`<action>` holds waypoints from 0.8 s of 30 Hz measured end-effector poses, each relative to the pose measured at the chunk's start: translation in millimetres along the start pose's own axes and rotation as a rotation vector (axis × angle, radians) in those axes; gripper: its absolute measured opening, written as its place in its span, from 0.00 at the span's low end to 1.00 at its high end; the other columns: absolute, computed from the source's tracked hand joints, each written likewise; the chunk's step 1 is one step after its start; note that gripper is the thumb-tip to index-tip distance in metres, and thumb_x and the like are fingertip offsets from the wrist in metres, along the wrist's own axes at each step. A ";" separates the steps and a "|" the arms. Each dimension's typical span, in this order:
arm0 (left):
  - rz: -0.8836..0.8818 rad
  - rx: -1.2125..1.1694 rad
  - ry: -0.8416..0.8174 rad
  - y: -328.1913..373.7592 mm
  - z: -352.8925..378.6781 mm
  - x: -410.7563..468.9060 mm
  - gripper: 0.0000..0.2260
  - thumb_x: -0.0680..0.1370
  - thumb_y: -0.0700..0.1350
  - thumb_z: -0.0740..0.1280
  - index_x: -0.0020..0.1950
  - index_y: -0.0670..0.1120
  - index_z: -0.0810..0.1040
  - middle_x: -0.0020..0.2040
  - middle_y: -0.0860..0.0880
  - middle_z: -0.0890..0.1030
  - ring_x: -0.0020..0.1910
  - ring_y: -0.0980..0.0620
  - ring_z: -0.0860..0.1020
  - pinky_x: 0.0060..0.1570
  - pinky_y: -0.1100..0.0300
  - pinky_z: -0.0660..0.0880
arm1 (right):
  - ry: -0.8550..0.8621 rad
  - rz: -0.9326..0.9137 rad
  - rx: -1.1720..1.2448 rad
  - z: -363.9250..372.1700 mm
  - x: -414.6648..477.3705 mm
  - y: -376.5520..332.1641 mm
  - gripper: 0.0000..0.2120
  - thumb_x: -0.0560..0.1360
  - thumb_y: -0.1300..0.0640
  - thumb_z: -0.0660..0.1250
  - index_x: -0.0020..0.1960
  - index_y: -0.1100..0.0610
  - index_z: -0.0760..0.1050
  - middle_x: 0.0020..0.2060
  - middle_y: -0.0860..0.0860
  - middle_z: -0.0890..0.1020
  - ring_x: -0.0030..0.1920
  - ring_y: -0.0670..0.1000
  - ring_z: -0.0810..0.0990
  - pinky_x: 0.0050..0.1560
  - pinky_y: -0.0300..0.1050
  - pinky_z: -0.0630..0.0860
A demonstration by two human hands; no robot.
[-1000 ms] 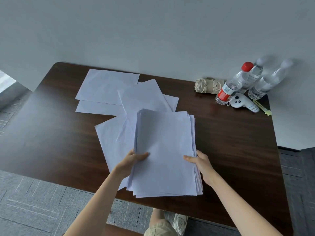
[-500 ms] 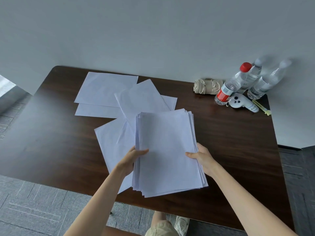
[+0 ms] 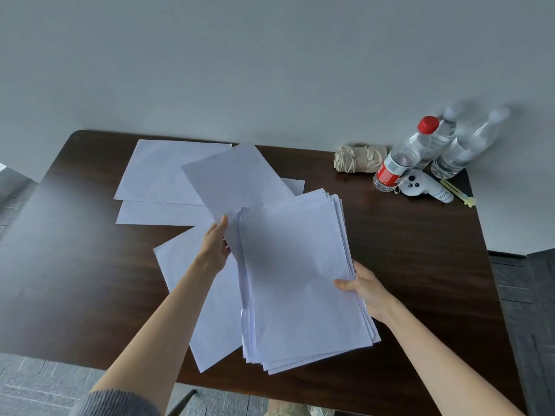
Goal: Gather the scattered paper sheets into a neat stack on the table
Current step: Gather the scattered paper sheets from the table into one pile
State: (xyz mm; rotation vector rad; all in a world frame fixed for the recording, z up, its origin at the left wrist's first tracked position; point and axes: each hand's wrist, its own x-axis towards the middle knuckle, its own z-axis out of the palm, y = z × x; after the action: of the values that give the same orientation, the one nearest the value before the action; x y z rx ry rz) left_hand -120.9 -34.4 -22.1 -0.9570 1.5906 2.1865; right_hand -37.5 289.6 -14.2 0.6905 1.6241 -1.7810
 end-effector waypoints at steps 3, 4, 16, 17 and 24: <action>0.095 0.041 0.096 12.7 6.3 7.9 0.08 0.81 0.48 0.64 0.55 0.46 0.80 0.49 0.49 0.82 0.48 0.49 0.80 0.49 0.58 0.76 | 0.014 0.002 -0.017 -1.8 2.5 -1.1 0.21 0.73 0.69 0.69 0.62 0.52 0.75 0.54 0.52 0.83 0.55 0.53 0.82 0.48 0.45 0.79; 0.131 0.040 0.112 18.5 6.9 9.7 0.09 0.81 0.48 0.65 0.55 0.46 0.82 0.51 0.48 0.83 0.51 0.48 0.81 0.54 0.55 0.77 | 0.021 0.000 -0.019 -2.3 2.9 -1.4 0.21 0.73 0.70 0.69 0.61 0.52 0.75 0.54 0.52 0.83 0.54 0.52 0.82 0.47 0.44 0.79; 0.454 0.400 -0.031 119.6 20.0 -64.4 0.12 0.79 0.52 0.65 0.47 0.45 0.82 0.45 0.45 0.80 0.44 0.47 0.77 0.46 0.50 0.72 | 0.088 0.011 -0.048 6.7 -3.2 -5.8 0.19 0.74 0.67 0.68 0.64 0.57 0.74 0.53 0.52 0.83 0.52 0.52 0.82 0.45 0.43 0.78; 0.448 0.382 -0.061 125.8 22.2 -74.5 0.13 0.80 0.52 0.65 0.49 0.43 0.82 0.47 0.45 0.81 0.45 0.47 0.78 0.47 0.50 0.74 | 0.087 0.017 -0.037 7.7 -5.1 -7.0 0.18 0.75 0.66 0.67 0.64 0.58 0.74 0.53 0.52 0.83 0.52 0.52 0.82 0.45 0.42 0.78; 0.244 0.109 -0.104 91.1 15.4 -110.8 0.11 0.82 0.44 0.63 0.52 0.38 0.81 0.45 0.44 0.85 0.40 0.49 0.83 0.41 0.55 0.83 | 0.109 0.072 0.039 10.3 -12.7 -8.5 0.26 0.81 0.50 0.61 0.75 0.58 0.61 0.74 0.50 0.64 0.75 0.53 0.59 0.73 0.48 0.54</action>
State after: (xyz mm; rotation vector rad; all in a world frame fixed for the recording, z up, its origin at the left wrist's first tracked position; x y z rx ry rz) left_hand -95.6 -35.5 119.9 -0.6362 1.8378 2.2348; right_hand -35.0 281.0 1.9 0.8674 1.6171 -1.7543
